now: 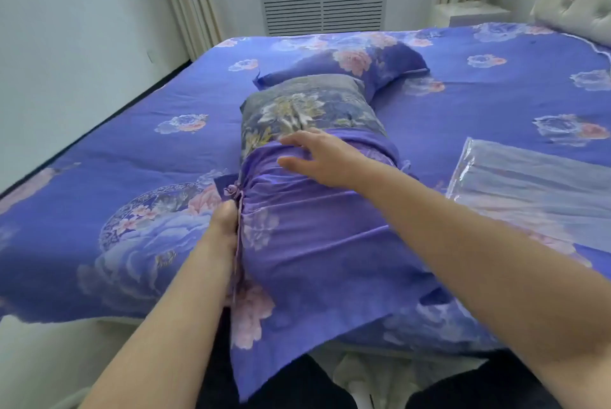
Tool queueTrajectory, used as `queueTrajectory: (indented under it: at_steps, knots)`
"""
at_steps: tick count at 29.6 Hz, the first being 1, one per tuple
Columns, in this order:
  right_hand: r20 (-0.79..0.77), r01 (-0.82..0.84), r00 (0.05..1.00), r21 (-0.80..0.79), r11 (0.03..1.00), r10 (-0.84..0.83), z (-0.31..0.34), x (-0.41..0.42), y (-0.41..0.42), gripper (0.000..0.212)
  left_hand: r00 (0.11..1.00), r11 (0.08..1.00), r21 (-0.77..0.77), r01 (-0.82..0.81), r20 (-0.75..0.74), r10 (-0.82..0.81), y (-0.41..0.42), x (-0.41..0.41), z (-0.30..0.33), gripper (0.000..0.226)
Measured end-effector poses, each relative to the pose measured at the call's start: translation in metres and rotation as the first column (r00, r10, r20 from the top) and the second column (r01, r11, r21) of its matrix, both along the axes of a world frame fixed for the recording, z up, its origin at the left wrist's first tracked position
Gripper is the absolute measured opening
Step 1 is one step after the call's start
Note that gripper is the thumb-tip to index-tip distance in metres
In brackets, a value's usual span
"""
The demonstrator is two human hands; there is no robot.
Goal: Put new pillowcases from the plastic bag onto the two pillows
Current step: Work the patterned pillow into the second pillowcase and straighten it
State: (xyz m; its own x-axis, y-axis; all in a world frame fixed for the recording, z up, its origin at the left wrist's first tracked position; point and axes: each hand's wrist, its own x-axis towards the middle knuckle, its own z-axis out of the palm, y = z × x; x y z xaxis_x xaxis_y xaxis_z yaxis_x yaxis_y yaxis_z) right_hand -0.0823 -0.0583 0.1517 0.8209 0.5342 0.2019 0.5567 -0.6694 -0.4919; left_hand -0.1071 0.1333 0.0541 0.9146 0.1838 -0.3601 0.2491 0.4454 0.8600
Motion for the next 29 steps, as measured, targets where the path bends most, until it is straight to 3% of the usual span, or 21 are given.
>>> queueTrajectory:
  at_steps: [2,4,6,7,11,13,17,22,25,29]
  knots:
    - [0.083,0.059,0.994,0.086,0.995,-0.067,-0.025,-0.001,-0.029,0.043,0.967,0.936,0.248,-0.249,0.009,0.255,0.019,0.004,0.0,0.018]
    - [0.165,0.063,0.981,0.213,0.975,-0.099,-0.043,-0.009,-0.056,0.04,0.893,0.717,0.534,-0.447,0.223,0.391,0.025,0.003,0.004,0.013]
    - [0.196,0.043,0.976,0.273,0.961,-0.1,-0.058,-0.021,-0.082,0.046,0.848,0.534,0.674,-0.51,0.496,0.184,0.01,-0.014,0.012,0.011]
    - [0.21,0.037,0.973,0.259,0.965,-0.093,-0.066,-0.027,-0.094,0.051,0.842,0.447,0.743,-0.498,0.538,0.043,-0.001,-0.025,0.013,0.017]
    - [0.369,-0.015,0.929,-0.038,0.999,0.028,-0.09,-0.05,-0.128,0.062,0.832,0.092,0.871,-0.483,0.49,-0.261,-0.015,-0.064,0.001,0.042]
    - [0.407,-0.036,0.909,-0.128,0.991,0.085,-0.097,-0.052,-0.132,0.055,0.823,0.069,0.871,-0.487,0.484,-0.297,-0.018,-0.079,-0.007,0.048]
    - [0.49,-0.047,0.866,-0.111,0.993,0.096,-0.104,-0.049,-0.121,0.031,0.833,0.112,0.902,-0.418,0.429,-0.35,-0.021,-0.102,-0.025,0.049]
    - [0.6,-0.028,0.8,0.01,1.0,0.016,-0.104,-0.053,-0.101,0.021,0.86,-0.206,0.87,-0.448,0.356,-0.366,-0.021,-0.121,-0.048,0.068]
    - [0.656,0.023,0.752,0.078,0.997,-0.068,-0.097,-0.06,-0.089,0.025,0.895,-0.249,0.877,-0.411,0.336,-0.294,-0.027,-0.129,-0.058,0.061]
    - [0.601,0.061,0.78,0.204,0.977,-0.174,-0.08,-0.064,-0.073,0.023,0.904,-0.238,0.884,-0.403,0.344,-0.255,-0.038,-0.131,-0.057,0.039]
